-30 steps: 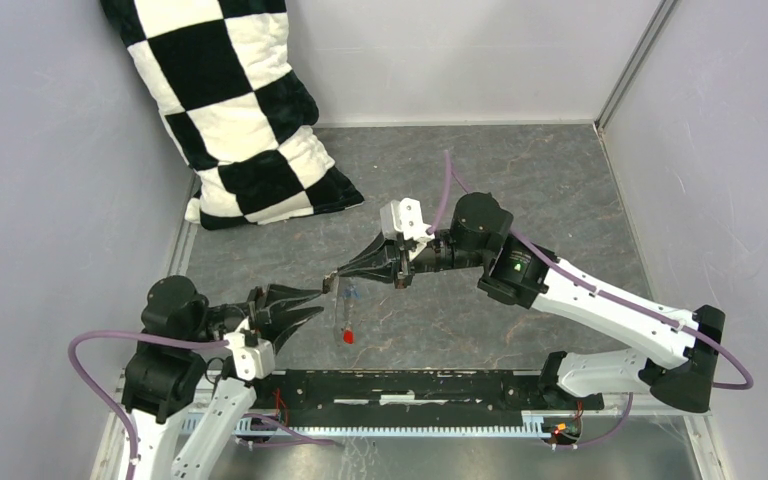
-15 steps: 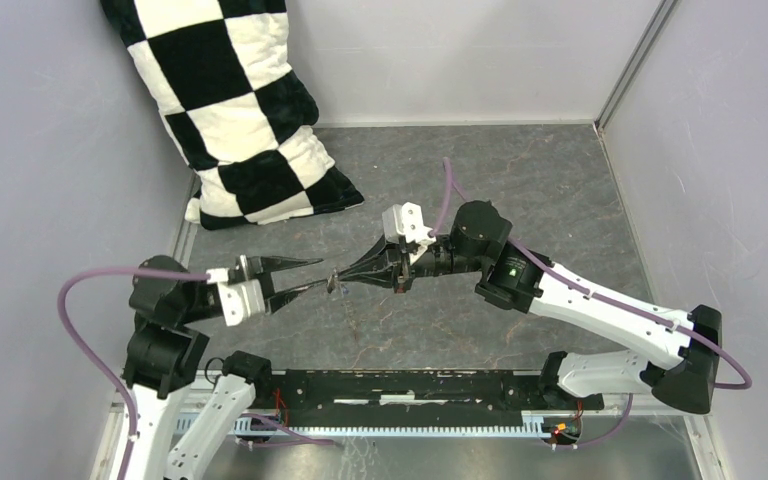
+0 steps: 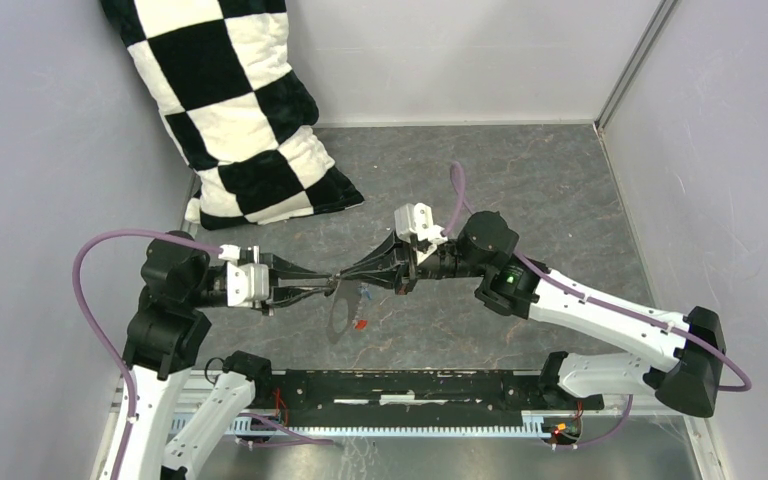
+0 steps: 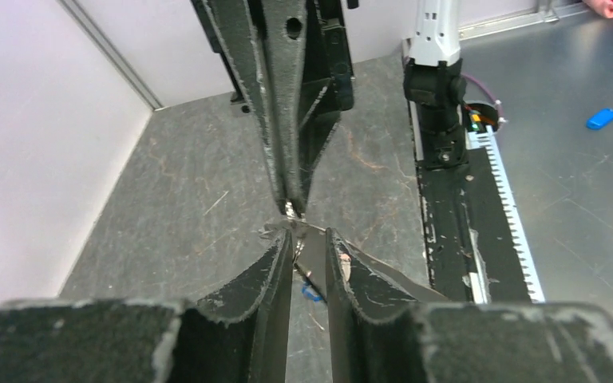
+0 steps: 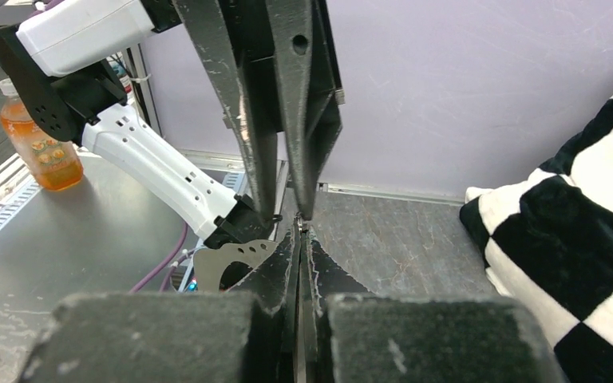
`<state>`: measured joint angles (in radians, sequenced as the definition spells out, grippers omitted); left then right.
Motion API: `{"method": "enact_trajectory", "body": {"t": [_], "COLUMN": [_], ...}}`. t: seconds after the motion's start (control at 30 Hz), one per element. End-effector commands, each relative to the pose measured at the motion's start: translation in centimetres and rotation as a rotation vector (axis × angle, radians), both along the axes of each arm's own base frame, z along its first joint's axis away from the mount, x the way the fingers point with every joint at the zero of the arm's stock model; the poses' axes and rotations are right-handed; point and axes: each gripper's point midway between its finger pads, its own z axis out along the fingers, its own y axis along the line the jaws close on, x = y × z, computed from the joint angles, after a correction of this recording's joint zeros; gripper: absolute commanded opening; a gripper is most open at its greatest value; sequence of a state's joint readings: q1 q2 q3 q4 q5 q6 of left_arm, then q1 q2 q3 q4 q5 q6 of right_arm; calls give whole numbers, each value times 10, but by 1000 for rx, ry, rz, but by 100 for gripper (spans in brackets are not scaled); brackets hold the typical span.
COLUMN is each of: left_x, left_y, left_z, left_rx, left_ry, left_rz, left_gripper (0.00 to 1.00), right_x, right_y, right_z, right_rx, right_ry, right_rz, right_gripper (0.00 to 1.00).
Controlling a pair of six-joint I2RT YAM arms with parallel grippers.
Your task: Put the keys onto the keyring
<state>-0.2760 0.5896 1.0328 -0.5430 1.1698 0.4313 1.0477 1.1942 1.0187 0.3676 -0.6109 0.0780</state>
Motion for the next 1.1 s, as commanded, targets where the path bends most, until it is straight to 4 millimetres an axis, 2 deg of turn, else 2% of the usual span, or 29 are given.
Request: {"method": "enact_trajectory", "body": {"t": [0.0,0.17,0.23,0.3,0.4,0.53,0.67,0.9,1.07], "left_x": [-19,-18,-12,-4,9,14,6,-29,-38], "left_y": [1,1,1,2,5,6,1,-1,-1], "left_z": [2,0,-2,-4,-1,4,2,0,-2], "left_rx": [19,23,30,35,30,1,-10,-7,-3], "left_ry": [-9,-19,-22,-25,-53,-49,10,31,50], "left_rz": [-72,-71,-54,-14,58,93,34,-128,-166], "left_gripper": [27,27,28,34,32,32,31,31,27], "right_x": [1,1,-1,-3,-5,-7,-11,-6,-3], "right_y": [-10,-11,-9,-7,-7,-4,3,6,7], "right_z": [37,37,37,35,34,33,30,25,22], "right_rx": [133,164,172,176,183,185,172,160,165], "right_ry": [-40,-17,-9,-2,1,0,-12,-22,-9], "right_rz": [-45,-51,-41,-29,-23,-16,-19,-80,-110], "right_gripper": [1,1,1,1,1,1,1,1,1]}}
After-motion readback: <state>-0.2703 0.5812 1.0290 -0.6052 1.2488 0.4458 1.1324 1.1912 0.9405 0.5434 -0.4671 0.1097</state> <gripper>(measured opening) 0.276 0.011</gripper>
